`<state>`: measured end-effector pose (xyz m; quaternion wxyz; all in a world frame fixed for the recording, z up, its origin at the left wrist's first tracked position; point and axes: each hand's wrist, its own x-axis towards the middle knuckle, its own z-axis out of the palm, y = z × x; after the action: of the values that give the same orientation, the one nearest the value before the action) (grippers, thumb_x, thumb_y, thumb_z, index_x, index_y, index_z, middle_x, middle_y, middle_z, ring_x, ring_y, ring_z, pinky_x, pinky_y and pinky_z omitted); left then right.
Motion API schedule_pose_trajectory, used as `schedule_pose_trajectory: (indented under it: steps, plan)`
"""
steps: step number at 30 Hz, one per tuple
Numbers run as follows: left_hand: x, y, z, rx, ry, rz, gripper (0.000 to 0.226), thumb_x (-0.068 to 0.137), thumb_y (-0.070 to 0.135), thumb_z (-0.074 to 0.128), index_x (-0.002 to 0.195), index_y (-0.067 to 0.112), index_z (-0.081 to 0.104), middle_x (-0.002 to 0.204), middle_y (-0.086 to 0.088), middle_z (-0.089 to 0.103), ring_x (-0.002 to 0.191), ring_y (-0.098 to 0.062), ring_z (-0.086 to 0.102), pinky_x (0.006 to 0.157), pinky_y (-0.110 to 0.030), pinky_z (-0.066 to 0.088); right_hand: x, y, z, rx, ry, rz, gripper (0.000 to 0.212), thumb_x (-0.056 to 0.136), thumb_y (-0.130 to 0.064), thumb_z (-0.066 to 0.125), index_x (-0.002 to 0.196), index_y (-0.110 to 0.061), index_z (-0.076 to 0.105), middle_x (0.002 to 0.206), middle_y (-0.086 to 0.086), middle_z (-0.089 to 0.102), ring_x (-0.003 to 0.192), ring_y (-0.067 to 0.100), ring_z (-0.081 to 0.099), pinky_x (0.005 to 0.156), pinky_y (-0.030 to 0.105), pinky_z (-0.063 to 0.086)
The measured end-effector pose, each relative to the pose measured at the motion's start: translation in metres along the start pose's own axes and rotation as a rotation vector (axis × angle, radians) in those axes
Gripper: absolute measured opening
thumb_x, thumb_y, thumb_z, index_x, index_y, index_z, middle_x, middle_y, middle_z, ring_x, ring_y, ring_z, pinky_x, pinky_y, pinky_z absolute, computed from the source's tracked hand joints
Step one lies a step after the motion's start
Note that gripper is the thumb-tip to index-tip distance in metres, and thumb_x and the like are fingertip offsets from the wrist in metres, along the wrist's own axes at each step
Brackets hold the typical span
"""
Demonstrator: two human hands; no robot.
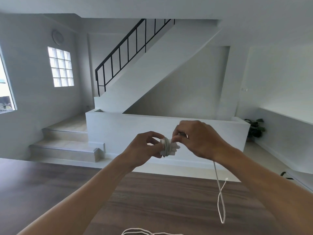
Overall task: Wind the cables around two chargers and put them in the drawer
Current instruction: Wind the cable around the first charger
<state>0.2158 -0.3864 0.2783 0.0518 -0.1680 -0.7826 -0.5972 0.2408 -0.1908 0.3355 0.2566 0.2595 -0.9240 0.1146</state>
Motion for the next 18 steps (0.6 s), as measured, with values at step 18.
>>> schedule_pose_trajectory:
  steps: [18]
  plan:
    - [0.002, 0.029, -0.013, -0.540, -0.252, -0.033, 0.024, 0.093, 0.003, 0.052, 0.107, -0.002, 0.070, 0.102, -0.019, 0.072, 0.078, -0.030, 0.067, 0.074, -0.030, 0.059, -0.016, 0.008, 0.056, 0.571, -0.046, 0.240, 0.043, 0.098, -0.029, 0.050, 0.061, -0.045, 0.065, 0.050, -0.009, 0.046, 0.044, 0.003, 0.037, 0.051, 0.017, 0.031]
